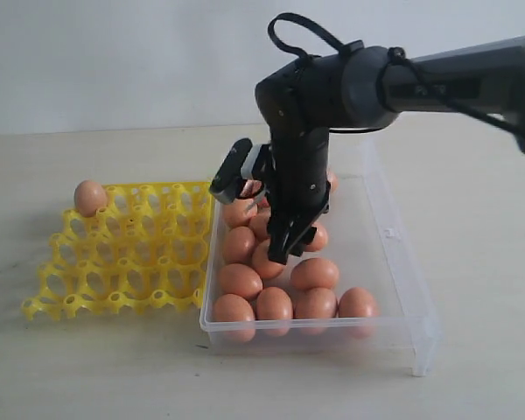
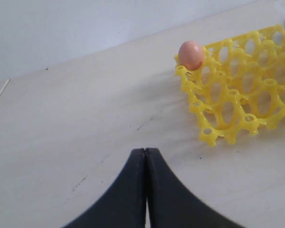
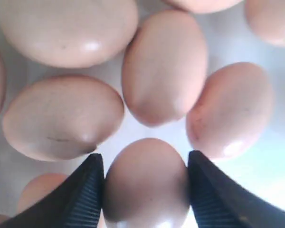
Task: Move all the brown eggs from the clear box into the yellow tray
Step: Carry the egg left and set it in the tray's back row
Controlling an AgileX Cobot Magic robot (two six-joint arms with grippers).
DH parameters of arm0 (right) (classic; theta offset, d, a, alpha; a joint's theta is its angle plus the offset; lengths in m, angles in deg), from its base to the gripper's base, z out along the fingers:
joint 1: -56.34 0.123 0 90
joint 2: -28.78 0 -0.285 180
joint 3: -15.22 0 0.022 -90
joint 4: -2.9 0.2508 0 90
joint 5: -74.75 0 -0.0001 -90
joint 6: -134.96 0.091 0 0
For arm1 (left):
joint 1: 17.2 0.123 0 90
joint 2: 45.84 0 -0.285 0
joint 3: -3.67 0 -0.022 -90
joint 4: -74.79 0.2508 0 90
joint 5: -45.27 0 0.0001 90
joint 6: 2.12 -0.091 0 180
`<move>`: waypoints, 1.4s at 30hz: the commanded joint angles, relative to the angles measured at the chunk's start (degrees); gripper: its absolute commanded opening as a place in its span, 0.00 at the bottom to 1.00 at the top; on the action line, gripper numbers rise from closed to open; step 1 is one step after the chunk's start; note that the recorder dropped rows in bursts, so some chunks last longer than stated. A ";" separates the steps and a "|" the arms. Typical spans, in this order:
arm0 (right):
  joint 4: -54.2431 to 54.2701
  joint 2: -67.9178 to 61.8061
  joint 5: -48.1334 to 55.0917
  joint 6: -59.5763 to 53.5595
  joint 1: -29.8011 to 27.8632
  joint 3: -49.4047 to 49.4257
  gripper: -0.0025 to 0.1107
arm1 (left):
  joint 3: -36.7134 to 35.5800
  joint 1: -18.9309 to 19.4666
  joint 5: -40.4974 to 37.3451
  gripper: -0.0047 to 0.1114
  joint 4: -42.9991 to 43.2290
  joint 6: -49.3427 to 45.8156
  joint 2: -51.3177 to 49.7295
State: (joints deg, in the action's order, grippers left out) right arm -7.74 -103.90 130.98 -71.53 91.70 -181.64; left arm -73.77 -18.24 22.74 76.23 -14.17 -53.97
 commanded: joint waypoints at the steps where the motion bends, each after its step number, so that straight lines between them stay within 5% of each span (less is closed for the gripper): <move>1: -0.45 9.62 -20.42 6.07 -0.35 8.42 0.02 | 0.23 -0.11 0.26 0.04 0.00 0.28 0.35; 7: 4.73 14.77 -53.06 15.85 0.03 17.87 0.02 | 0.23 -0.11 0.26 0.04 0.00 0.28 0.35; 13: 5.55 10.46 -71.88 23.59 2.68 17.48 0.02 | 0.23 -0.11 0.26 0.04 0.00 0.28 0.35; 30: 4.04 -11.77 -72.12 33.93 7.55 -6.64 0.02 | 0.23 -0.11 0.26 0.04 0.00 0.28 0.35; 42: 4.04 -19.09 -69.54 36.36 8.92 -14.05 0.04 | 0.23 -0.11 0.26 0.04 0.00 0.28 0.35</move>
State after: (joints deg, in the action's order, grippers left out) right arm -3.19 -122.08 61.84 -35.85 100.26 -194.46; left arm -73.77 -18.24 22.74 76.23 -14.17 -53.97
